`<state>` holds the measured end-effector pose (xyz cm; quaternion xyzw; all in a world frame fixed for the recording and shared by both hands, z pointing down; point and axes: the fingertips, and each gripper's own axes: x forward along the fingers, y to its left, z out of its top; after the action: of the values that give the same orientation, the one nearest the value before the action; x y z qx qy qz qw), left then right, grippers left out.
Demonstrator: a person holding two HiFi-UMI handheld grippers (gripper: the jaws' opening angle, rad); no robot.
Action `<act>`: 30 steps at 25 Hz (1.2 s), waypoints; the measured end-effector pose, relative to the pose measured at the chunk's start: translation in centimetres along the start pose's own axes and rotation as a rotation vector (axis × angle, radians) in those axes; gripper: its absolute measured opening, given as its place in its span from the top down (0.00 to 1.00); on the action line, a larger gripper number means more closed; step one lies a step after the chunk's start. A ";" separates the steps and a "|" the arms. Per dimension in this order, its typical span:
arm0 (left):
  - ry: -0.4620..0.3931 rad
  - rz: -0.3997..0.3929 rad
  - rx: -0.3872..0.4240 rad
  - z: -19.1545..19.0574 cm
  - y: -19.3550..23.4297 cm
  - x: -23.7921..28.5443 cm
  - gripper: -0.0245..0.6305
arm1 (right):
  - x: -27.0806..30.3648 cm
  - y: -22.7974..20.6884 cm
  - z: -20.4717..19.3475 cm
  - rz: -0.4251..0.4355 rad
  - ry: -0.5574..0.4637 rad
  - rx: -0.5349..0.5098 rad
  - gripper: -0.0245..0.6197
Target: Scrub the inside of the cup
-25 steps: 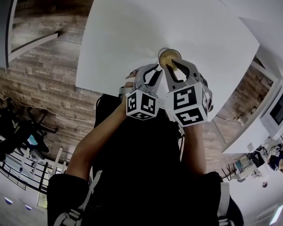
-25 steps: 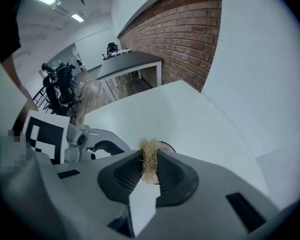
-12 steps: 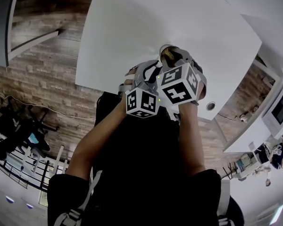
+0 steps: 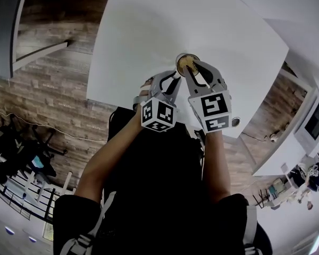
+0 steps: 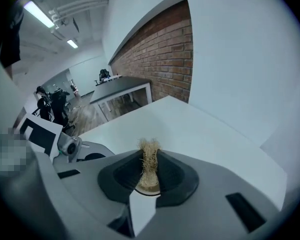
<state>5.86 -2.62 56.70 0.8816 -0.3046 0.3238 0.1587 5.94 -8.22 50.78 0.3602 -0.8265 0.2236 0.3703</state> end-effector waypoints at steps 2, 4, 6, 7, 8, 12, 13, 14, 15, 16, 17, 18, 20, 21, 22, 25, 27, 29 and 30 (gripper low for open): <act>0.004 0.000 -0.001 0.0 0.0 0.0 0.85 | -1.3 -0.1 0.8 -0.018 -0.054 0.009 0.87; 0.012 -0.004 -0.006 0.0 -0.1 0.0 0.85 | -2.4 -0.1 1.4 -0.034 -0.100 0.013 0.87; 0.025 -0.015 -0.010 -0.1 -0.1 0.0 0.84 | -3.4 0.0 1.8 -0.057 -0.133 0.017 0.87; 0.031 -0.021 -0.010 -0.2 -0.1 -0.1 0.82 | -3.9 0.0 2.0 -0.069 -0.152 0.025 0.87; 0.036 -0.026 -0.007 -0.2 -0.1 -0.2 0.80 | -4.5 0.1 2.3 -0.081 -0.177 0.038 0.87; 0.046 -0.033 0.009 -0.1 -0.1 -2.0 0.77 | -8.2 0.2 4.1 -0.125 -0.299 0.078 0.87; 0.048 -0.036 0.013 0.1 -0.1 -2.7 0.76 | -9.2 0.1 4.5 -0.128 -0.335 0.088 0.87; 0.046 -0.039 0.021 0.4 0.0 -3.4 0.76 | -10.1 0.0 5.0 -0.132 -0.373 0.099 0.87; 0.036 -0.039 0.034 1.0 0.2 -4.2 0.75 | -10.9 -0.2 5.4 -0.137 -0.410 0.110 0.87; 0.017 -0.035 0.050 1.7 0.5 -5.1 0.75 | -11.7 -0.4 5.8 -0.146 -0.445 0.121 0.87; -0.010 -0.024 0.062 2.6 0.8 -6.2 0.75 | -12.7 -0.7 6.2 -0.158 -0.477 0.132 0.87; -0.049 -0.006 0.066 3.7 1.0 -7.4 0.75 | -13.8 -1.0 6.5 -0.176 -0.510 0.142 0.87; -0.153 0.040 0.057 6.5 1.6 -10.1 0.76 | -16.6 -1.6 7.1 -0.230 -0.591 0.162 0.87; -0.210 0.058 0.052 8.2 1.9 -11.6 0.77 | -18.0 -1.8 7.5 -0.261 -0.635 0.168 0.87; -0.269 0.072 0.052 10.0 2.2 -13.0 0.78 | -19.3 -1.9 7.8 -0.287 -0.676 0.172 0.87; -0.456 0.110 0.108 15.6 2.4 -17.2 0.85 | -22.8 -1.7 8.5 -0.339 -0.771 0.186 0.87; -0.540 0.145 0.110 17.5 2.3 -19.6 0.96 | -24.1 -1.2 8.3 -0.365 -0.800 0.203 0.87; -0.602 0.188 0.056 18.0 2.4 -20.8 0.96 | -24.0 -0.9 7.4 -0.380 -0.791 0.231 0.87; -0.616 0.203 0.041 17.9 2.5 -20.9 0.96 | -23.6 -0.7 6.7 -0.383 -0.779 0.244 0.87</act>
<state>0.10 -3.96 29.69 0.9062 -0.4182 0.0623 0.0081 14.45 -2.82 28.39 0.6050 -0.7903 0.0947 0.0210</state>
